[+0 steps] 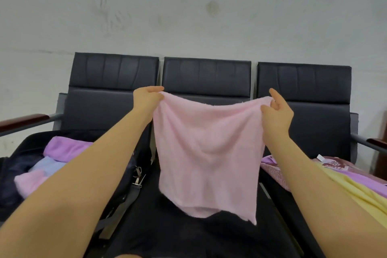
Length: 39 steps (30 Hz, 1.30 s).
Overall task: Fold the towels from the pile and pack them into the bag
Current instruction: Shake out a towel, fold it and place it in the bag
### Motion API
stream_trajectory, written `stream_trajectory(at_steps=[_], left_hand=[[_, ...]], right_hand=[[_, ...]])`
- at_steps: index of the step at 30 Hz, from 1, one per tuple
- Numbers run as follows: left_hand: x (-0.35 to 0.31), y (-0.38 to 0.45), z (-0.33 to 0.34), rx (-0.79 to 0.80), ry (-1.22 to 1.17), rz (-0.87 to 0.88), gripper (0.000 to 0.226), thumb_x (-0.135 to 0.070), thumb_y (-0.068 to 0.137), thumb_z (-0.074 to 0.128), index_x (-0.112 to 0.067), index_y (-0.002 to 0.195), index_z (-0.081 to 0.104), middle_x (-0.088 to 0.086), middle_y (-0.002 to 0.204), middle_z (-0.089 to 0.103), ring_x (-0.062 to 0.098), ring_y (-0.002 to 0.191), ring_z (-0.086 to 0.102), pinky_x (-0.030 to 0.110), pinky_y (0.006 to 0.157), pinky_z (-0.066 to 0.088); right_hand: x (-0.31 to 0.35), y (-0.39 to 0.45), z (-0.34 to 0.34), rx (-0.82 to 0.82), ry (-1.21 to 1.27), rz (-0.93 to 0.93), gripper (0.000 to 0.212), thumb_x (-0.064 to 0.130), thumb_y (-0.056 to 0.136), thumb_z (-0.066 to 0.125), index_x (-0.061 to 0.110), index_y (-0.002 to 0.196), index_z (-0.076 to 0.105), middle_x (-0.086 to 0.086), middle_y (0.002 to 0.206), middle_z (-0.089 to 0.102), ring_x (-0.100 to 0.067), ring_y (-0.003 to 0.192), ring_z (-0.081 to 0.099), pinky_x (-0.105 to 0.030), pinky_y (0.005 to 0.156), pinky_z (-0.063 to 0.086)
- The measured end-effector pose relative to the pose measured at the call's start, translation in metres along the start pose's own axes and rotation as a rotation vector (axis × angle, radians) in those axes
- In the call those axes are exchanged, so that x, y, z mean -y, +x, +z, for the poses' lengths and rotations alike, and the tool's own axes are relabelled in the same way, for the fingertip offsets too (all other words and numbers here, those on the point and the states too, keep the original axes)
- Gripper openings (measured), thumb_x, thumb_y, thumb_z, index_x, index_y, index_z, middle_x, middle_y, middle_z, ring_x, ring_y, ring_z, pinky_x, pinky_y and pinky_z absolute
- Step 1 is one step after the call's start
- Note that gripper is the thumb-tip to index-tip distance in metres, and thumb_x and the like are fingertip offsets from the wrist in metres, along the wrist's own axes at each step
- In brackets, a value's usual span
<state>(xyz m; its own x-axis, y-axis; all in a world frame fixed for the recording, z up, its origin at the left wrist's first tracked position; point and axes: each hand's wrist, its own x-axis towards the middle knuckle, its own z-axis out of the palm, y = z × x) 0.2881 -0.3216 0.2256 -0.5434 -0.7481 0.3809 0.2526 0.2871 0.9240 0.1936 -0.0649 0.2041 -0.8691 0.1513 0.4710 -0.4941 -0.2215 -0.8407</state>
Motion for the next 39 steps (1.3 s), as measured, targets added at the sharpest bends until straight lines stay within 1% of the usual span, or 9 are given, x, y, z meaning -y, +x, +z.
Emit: stream_trajectory(at_steps=[4,8,10,15,22,28,32,36,39], left_hand=[[0.01,-0.002,0.003,-0.034,-0.005,-0.019,0.022,-0.009,0.088,0.063,-0.011,0.109,0.07,-0.002,0.11,0.063,0.012,0.098,0.053,0.024,0.085,0.04],[0.033,-0.005,0.007,-0.083,0.008,-0.056,0.027,-0.001,0.088,0.056,-0.012,0.107,0.071,0.005,0.117,0.065,0.02,0.111,0.057,0.023,0.086,0.04],[0.042,-0.008,0.009,-0.068,0.021,-0.075,0.039,0.008,0.086,0.047,-0.01,0.111,0.07,0.007,0.122,0.063,0.023,0.117,0.054,0.022,0.089,0.038],[0.048,-0.014,0.011,-0.042,-0.078,-0.138,0.052,0.016,0.085,0.036,-0.008,0.121,0.065,0.005,0.128,0.057,0.022,0.114,0.05,0.024,0.092,0.038],[0.054,-0.005,0.007,-0.063,-0.118,-0.127,0.043,0.011,0.083,0.051,-0.006,0.121,0.064,0.009,0.122,0.06,0.021,0.108,0.053,0.027,0.092,0.042],[0.063,0.006,0.008,-0.104,0.242,-0.019,0.042,0.005,0.087,0.047,-0.008,0.125,0.061,0.01,0.129,0.059,0.03,0.121,0.052,0.032,0.097,0.04],[0.068,0.005,0.003,-0.09,0.524,0.072,0.021,-0.002,0.088,0.049,-0.013,0.087,0.067,0.007,0.093,0.063,0.035,0.093,0.056,0.04,0.092,0.045],[0.062,0.0,-0.001,-0.159,0.588,0.124,0.011,-0.013,0.088,0.055,-0.012,0.081,0.064,0.01,0.105,0.058,0.03,0.081,0.058,0.041,0.075,0.05],[0.049,0.001,-0.004,-0.166,0.596,0.122,0.01,-0.016,0.091,0.055,-0.011,0.09,0.064,0.006,0.093,0.061,0.023,0.077,0.055,0.034,0.065,0.043]], right_hand=[[-0.01,-0.005,-0.012,-0.066,0.053,0.076,0.051,-0.01,0.087,0.044,0.011,0.131,0.058,-0.002,0.128,0.059,-0.02,0.123,0.053,-0.021,0.092,0.045],[-0.013,-0.011,-0.019,-0.121,0.108,0.114,0.031,-0.006,0.087,0.05,-0.01,0.116,0.06,-0.024,0.118,0.062,-0.033,0.097,0.063,-0.023,0.076,0.055],[-0.019,-0.01,-0.019,-0.124,0.074,0.094,0.027,-0.003,0.088,0.054,0.002,0.111,0.068,-0.007,0.105,0.069,-0.012,0.079,0.063,-0.013,0.064,0.054],[-0.039,-0.002,-0.017,-0.107,-0.003,0.11,0.041,-0.007,0.091,0.047,0.013,0.121,0.065,0.004,0.112,0.061,-0.008,0.105,0.052,-0.021,0.091,0.039],[-0.044,0.003,-0.018,-0.107,0.007,0.139,0.04,-0.007,0.09,0.048,0.008,0.124,0.063,0.001,0.112,0.06,-0.012,0.104,0.053,-0.022,0.088,0.04],[-0.054,0.009,-0.022,-0.101,-0.27,0.011,0.035,0.002,0.092,0.051,0.007,0.125,0.061,-0.009,0.122,0.063,-0.023,0.115,0.057,-0.031,0.095,0.045],[-0.06,0.01,-0.026,-0.106,-0.438,-0.028,0.018,0.006,0.091,0.054,0.008,0.099,0.07,-0.013,0.101,0.066,-0.025,0.09,0.063,-0.033,0.078,0.051],[-0.058,0.007,-0.025,-0.135,-0.429,-0.044,0.012,0.013,0.093,0.054,0.014,0.089,0.065,-0.01,0.101,0.061,-0.022,0.085,0.061,-0.037,0.075,0.052],[-0.044,0.007,-0.02,-0.15,-0.397,-0.066,0.014,0.014,0.096,0.048,0.016,0.091,0.061,-0.004,0.088,0.062,-0.022,0.082,0.059,-0.031,0.068,0.044]])
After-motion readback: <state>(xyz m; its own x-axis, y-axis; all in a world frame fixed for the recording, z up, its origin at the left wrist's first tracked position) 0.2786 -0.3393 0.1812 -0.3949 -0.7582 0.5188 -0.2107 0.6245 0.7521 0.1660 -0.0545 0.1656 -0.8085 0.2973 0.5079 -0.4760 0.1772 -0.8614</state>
